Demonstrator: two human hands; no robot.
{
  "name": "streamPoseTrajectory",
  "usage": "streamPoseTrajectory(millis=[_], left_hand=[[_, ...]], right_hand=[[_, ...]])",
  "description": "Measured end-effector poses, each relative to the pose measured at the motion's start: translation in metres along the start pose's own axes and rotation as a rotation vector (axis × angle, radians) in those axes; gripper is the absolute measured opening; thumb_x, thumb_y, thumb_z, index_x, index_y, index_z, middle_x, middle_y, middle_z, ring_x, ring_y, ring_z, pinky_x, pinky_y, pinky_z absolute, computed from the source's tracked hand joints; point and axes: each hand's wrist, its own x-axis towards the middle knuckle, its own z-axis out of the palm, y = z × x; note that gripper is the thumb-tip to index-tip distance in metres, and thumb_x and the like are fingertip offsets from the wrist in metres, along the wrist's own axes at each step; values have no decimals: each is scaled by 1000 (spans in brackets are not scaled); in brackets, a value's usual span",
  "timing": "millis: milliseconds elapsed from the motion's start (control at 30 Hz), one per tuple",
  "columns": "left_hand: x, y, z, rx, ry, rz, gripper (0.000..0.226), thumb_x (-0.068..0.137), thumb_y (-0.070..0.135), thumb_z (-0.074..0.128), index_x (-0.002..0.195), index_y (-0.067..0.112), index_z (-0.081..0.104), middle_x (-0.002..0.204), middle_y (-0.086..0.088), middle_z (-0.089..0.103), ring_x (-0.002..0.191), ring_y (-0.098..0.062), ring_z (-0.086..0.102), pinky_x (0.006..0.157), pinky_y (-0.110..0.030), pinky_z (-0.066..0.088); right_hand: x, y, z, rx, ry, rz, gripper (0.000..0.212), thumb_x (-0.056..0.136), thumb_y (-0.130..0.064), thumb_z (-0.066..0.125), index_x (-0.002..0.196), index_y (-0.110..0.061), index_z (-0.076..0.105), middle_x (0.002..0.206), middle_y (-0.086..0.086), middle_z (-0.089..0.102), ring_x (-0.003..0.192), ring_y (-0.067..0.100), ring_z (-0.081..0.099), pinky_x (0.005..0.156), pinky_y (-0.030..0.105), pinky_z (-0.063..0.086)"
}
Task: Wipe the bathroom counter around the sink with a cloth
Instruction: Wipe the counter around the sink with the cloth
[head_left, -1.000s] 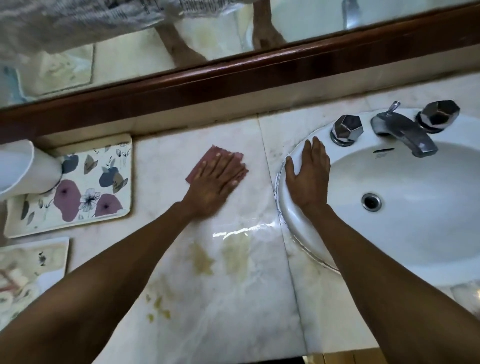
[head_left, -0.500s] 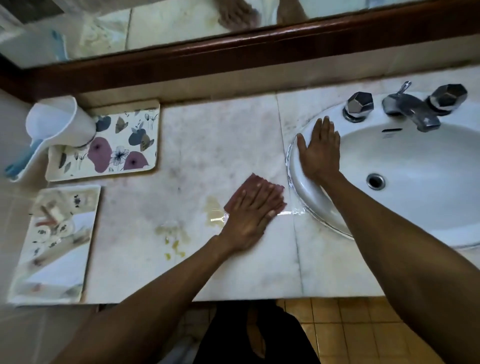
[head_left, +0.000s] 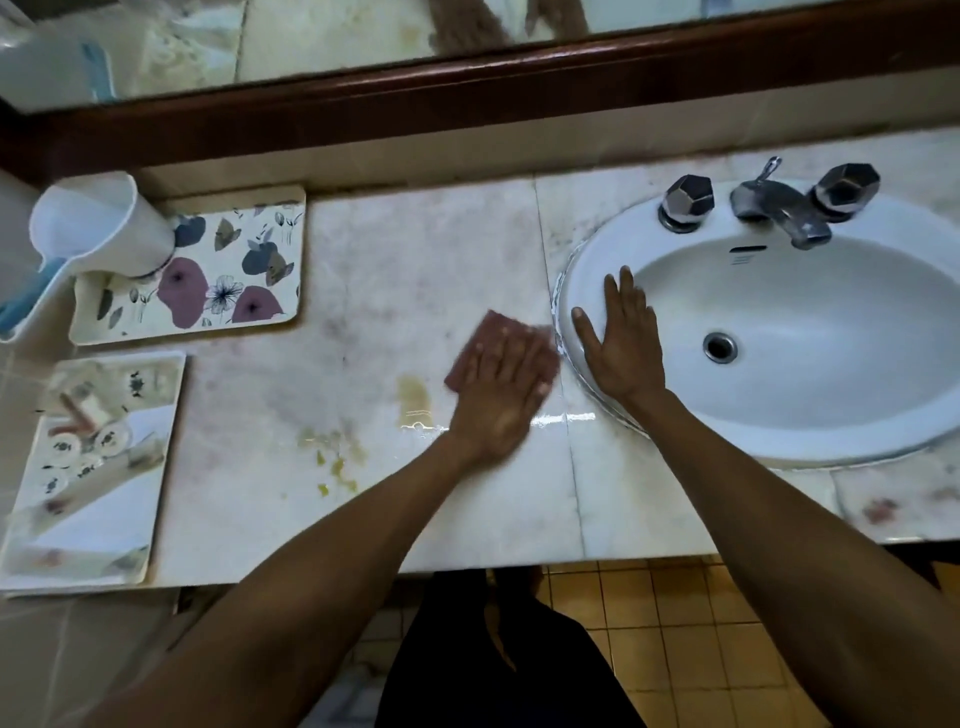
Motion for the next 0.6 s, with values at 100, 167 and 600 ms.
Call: streamPoseTrajectory(millis=[100,167,600], left_hand=[[-46,12,5,81,-109,258,55,109,46,22,162,35,10,171,7,0,158,-21,-6,126,-45,-3],[-41,-7,-2,98,-148,372,54,109,46,22,161,38,11,171,9,1,158,-18,-5,126,-42,-5],[-6,34,18,37,32,-4,58,109,39,24,163,23,11,171,3,5,158,-23,-2,126,-49,7]], right_hand=[[-2,0,-2,33,6,-6,69,101,-57,30,158,-20,15,168,0,2,153,29,10,123,45,12],[-3,2,-3,48,11,-16,68,101,-55,32,158,-19,17,168,1,4,153,30,10,123,44,14],[-1,4,0,102,61,-22,64,102,-52,31,156,-19,25,167,1,11,152,27,18,123,42,19]])
